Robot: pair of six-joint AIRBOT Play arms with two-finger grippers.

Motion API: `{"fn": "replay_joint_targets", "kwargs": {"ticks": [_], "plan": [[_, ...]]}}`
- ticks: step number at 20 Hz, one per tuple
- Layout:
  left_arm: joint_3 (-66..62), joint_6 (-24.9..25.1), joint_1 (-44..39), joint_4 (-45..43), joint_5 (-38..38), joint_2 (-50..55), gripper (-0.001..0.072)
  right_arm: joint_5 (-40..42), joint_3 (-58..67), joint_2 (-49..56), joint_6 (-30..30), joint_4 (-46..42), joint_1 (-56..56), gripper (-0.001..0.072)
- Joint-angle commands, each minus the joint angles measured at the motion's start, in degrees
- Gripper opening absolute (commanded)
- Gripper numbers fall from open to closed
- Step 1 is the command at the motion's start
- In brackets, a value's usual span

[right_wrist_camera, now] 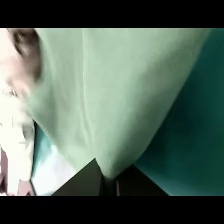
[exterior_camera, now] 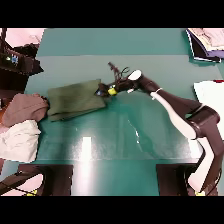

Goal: Fold the shirts.

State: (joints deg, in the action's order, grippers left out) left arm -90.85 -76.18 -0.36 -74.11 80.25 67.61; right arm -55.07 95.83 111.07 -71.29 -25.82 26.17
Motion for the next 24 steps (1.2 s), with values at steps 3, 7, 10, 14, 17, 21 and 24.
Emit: {"fn": "replay_joint_targets", "kwargs": {"ticks": [3,7,10,14,17,21,24], "plan": [[0.02,0.09,0.04,0.00,0.35,-0.02,0.0026,-7.96,0.66,-11.13,-6.60,-21.44,-13.84,0.0014],[0.02,-0.11,0.04,0.85,0.33,-0.02,0.0026,-13.22,0.66,-19.74,-7.89,-29.90,-29.20,0.0015],[0.02,-0.15,0.04,3.39,0.31,-0.02,0.0026,-14.19,0.66,-24.04,-7.89,-31.61,-41.03,0.0014],[0.02,-0.39,0.04,7.48,0.28,-0.02,0.0026,-14.05,0.66,-25.90,-7.80,-31.19,-55.52,0.0014],[0.02,-0.48,0.04,8.63,0.17,-0.02,0.0026,-13.68,0.66,-25.90,-7.78,-30.67,-62.73,0.0014],[0.02,-1.86,0.04,8.63,0.13,-0.02,0.0026,-12.59,0.68,-25.92,-6.19,-30.40,-65.85,0.0014],[0.02,-1.86,0.04,8.63,0.35,-0.02,0.0026,-10.43,1.75,-26.05,-5.55,-24.94,-66.34,0.0014]]}}
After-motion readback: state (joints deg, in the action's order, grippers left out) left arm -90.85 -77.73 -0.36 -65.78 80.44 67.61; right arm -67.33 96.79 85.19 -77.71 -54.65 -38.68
